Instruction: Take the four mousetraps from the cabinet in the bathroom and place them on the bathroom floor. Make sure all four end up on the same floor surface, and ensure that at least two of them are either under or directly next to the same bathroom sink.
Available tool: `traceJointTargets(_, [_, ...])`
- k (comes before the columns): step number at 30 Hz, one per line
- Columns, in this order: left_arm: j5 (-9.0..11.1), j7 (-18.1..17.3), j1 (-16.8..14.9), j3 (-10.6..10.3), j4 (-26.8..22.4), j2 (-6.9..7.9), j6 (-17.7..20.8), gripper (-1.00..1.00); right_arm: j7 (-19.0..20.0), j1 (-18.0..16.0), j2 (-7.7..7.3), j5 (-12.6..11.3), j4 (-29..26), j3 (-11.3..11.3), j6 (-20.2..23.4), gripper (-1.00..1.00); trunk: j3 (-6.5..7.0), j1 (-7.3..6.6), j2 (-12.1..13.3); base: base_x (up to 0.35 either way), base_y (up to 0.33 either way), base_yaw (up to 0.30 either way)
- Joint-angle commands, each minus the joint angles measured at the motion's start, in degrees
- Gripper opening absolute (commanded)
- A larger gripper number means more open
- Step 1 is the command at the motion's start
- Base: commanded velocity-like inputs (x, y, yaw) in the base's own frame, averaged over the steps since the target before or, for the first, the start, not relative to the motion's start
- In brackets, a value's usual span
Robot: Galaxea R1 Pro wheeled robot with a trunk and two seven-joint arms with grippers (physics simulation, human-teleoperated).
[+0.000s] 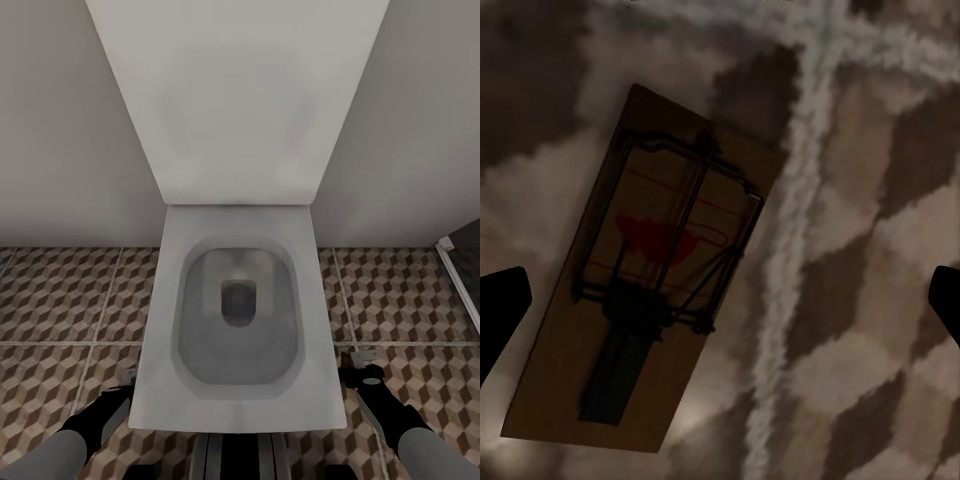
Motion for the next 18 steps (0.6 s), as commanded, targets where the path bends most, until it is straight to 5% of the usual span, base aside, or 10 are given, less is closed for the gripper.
traceJointTargets(1, [0.8, 0.4, 0.0, -0.5, -0.1, 0.05, 0.2, 1.00, -0.4, 0.0, -0.06, 0.3, -0.1, 0.5, 0.5, 1.00, -0.03, 0.00, 0.0, 0.000, 0.000, 0.000])
traceJointTargets(18, [0.8, 0.1, 0.1, -0.4, -4.0, 0.48, -2.0, 1.00, -0.4, 0.0, -0.06, 0.3, -0.1, 0.5, 0.5, 1.00, -0.03, 0.00, 0.0, 0.000, 0.000, 0.000])
